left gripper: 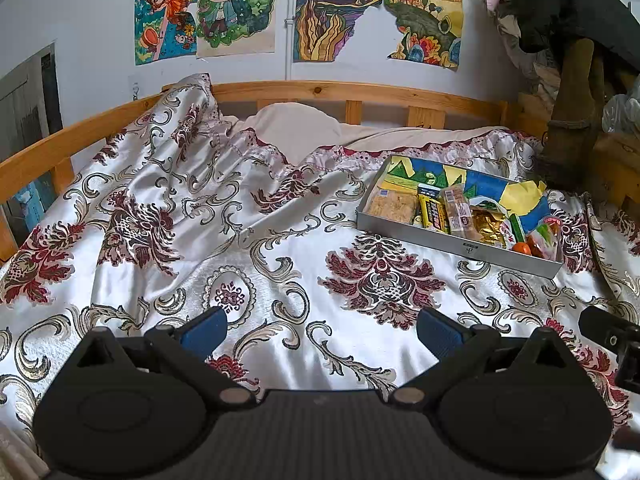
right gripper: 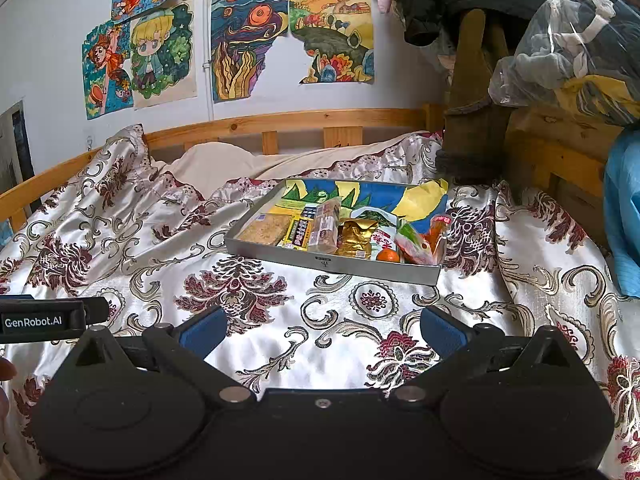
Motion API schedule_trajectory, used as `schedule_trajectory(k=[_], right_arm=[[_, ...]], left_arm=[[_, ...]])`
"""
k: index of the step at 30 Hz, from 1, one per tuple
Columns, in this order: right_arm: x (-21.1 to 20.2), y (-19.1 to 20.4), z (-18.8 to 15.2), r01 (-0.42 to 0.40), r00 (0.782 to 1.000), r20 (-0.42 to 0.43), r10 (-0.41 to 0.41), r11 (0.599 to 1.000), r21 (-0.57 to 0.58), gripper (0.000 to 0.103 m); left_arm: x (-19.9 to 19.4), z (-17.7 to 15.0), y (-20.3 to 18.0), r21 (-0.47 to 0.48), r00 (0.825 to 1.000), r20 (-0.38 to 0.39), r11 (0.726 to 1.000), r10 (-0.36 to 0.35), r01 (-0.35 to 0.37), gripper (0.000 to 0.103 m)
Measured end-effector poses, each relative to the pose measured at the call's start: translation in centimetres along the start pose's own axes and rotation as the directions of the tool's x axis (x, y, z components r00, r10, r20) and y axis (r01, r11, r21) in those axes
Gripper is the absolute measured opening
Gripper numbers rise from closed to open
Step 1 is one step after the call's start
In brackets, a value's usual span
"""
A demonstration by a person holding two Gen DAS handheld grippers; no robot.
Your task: Organize snacks
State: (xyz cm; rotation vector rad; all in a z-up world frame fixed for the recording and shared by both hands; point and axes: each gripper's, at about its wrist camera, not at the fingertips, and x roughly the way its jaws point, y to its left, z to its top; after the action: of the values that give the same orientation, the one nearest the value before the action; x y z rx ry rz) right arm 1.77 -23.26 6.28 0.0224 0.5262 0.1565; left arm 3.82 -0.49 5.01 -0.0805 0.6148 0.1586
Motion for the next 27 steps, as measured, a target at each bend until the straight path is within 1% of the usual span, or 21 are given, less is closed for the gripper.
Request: schedule_trajectory(k=[8, 12, 15, 21, 27], right_arm=[[0.01, -0.03, 0.01, 0.000, 1.000, -0.001, 0.000, 1.000, 0.001, 0.102], [0.01, -0.03, 0.01, 0.000, 1.000, -0.001, 0.000, 1.000, 0.000, 0.102], [0.02, -0.05, 0.02, 0.000, 1.000, -0.001, 0.000, 1.000, 0.000, 0.102], [0.01, -0.03, 0.03, 0.000, 1.000, -0.001, 0.000, 1.000, 0.001, 0.102], [0.02, -0.03, 0.02, 0.000, 1.000, -0.002, 0.000, 1.000, 0.001, 0.102]], left_arm=[[-0.05, 0.02, -0.18, 0.000, 1.000, -0.001, 1.000, 0.000, 0.000, 0.103], [-0.02, 0.13, 0.41, -0.006, 1.000, -0.009, 1.000, -0.013, 0.013, 0.103], [-0.06, 0.21, 0.69, -0.008, 1.000, -0.011, 1.000, 0.008, -0.008, 0.103], [0.20, 0.17, 0.61, -0.014, 1.000, -0.030, 1.000, 0.003, -0.003, 0.103], [0.23, 0.12, 0.40, -0.015, 0.999, -0.034, 1.000, 0.015, -0.015, 0.103]])
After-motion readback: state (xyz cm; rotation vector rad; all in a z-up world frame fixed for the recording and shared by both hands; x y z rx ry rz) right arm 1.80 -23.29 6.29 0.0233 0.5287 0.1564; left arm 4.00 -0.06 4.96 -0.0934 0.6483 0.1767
